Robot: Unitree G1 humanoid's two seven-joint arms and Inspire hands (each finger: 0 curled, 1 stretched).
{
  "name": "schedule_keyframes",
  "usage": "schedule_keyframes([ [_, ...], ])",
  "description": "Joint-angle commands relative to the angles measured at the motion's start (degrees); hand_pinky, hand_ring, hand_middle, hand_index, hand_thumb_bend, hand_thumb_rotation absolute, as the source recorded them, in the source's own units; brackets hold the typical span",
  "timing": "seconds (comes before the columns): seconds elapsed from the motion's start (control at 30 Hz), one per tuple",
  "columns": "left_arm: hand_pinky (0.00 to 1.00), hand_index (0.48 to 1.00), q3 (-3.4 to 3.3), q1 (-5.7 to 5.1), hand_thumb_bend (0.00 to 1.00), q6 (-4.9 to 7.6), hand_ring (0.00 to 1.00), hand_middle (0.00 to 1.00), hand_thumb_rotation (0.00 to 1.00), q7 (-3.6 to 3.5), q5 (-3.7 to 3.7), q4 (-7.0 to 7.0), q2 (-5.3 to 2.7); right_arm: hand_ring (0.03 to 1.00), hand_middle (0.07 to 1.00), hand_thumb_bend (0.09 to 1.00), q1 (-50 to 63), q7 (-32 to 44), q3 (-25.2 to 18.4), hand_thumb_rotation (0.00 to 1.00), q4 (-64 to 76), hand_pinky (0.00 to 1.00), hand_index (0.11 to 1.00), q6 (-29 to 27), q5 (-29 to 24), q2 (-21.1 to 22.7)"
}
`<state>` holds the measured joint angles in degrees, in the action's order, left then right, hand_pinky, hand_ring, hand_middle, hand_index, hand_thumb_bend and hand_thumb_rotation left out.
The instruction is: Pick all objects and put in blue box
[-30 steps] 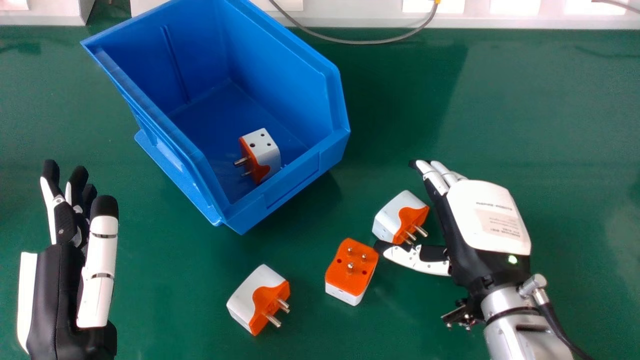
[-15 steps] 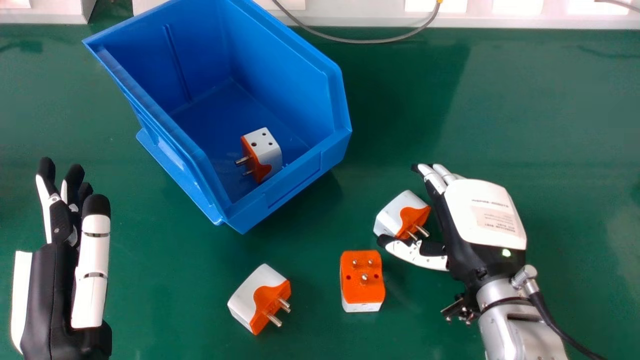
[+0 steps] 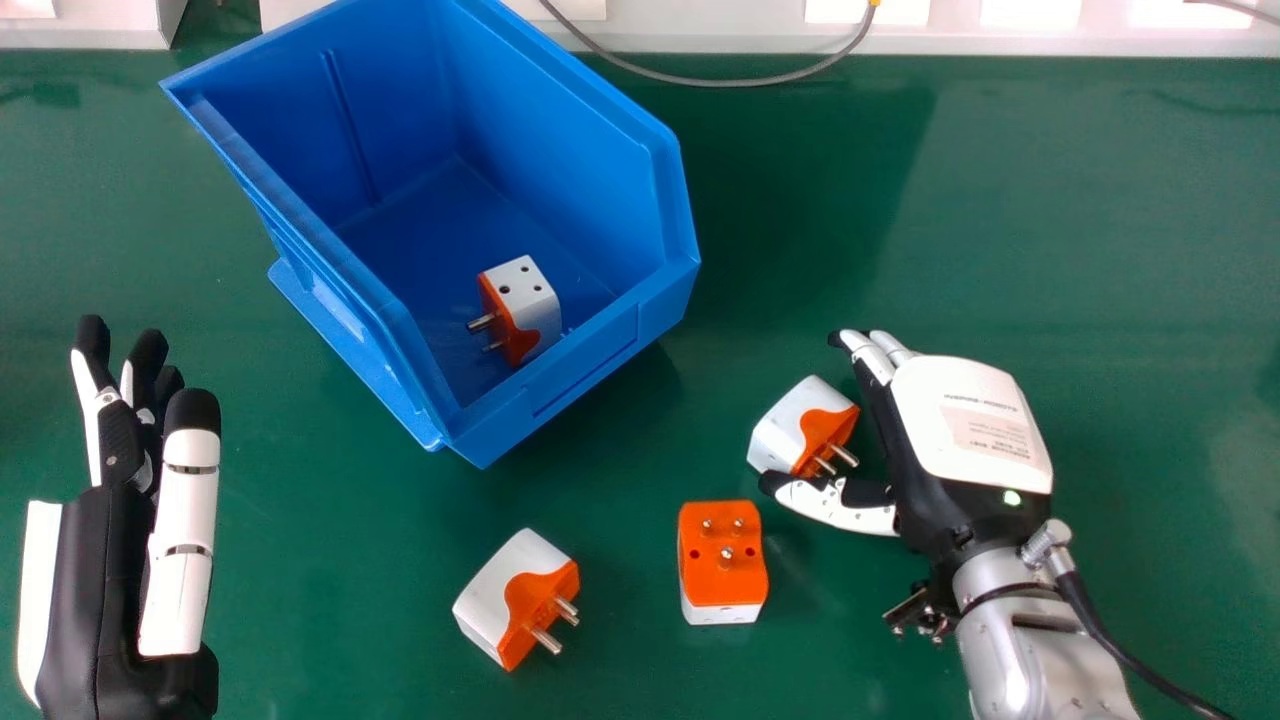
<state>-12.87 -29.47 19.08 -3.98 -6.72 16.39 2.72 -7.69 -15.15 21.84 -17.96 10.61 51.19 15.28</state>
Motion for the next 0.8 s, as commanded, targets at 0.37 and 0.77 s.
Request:
schedule_keyframes([
  [0.37,1.0,1.0,0.03,0.01,0.41,0.3,1.0,1.0,0.86,0.38,0.72,1.6,0.03,0.83,0.871,0.459,-4.05,-0.73,2.27,0.57,-3.94,0.71,0.852,0.25,0.07,-0.41],
  [0.77,1.0,1.0,0.56,-0.14,0.37,0.65,1.0,1.0,0.88,0.39,0.46,1.87,-0.14,0.651,0.679,0.421,-7.71,-2.35,5.35,0.49,-10.02,0.57,0.681,1.12,0.86,-1.29],
])
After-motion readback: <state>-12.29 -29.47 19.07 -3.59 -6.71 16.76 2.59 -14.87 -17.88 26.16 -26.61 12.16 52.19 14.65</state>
